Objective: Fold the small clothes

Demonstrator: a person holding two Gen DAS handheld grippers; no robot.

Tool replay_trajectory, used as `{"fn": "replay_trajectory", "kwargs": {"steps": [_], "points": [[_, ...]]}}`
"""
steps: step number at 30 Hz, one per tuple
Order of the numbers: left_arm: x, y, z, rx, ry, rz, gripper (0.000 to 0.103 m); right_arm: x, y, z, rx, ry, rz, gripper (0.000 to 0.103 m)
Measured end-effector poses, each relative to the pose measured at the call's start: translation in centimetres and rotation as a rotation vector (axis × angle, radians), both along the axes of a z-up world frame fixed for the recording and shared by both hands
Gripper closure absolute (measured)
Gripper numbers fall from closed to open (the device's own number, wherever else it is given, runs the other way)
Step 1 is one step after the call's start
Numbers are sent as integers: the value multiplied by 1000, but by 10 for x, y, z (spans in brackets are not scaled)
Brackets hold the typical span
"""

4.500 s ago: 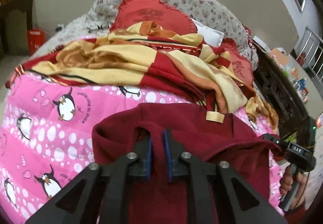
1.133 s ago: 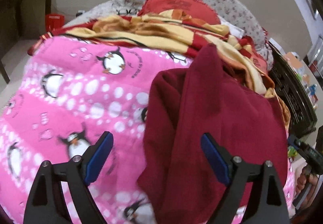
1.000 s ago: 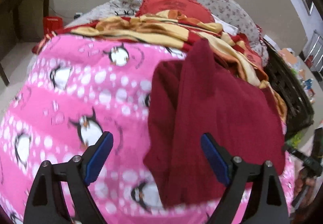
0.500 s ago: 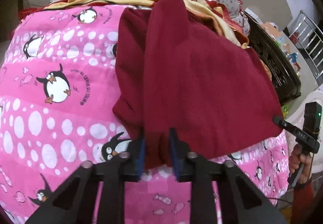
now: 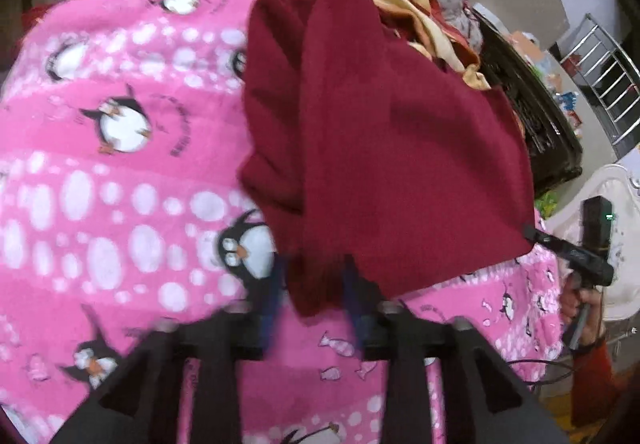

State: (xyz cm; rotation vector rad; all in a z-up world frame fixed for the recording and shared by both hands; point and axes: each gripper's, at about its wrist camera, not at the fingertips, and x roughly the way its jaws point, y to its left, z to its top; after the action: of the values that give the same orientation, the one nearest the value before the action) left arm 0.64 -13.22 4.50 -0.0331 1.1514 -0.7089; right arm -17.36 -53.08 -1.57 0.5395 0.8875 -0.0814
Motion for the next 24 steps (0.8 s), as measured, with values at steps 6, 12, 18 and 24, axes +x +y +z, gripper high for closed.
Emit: {"fn": "replay_trajectory", "kwargs": {"steps": [6, 12, 18, 24], "points": [[6, -4, 33, 34, -131, 44, 51, 7, 5, 58, -192, -94, -38, 68], [47, -58, 59, -45, -225, 132, 36, 91, 13, 77, -250, -174, -9, 68], [117, -89, 37, 29, -206, 250, 35, 153, -5, 54, -362, -104, -44, 68], [124, -86, 23, 67, -269, 241, 33, 176, -27, 21, -391, -77, -82, 77]]}}
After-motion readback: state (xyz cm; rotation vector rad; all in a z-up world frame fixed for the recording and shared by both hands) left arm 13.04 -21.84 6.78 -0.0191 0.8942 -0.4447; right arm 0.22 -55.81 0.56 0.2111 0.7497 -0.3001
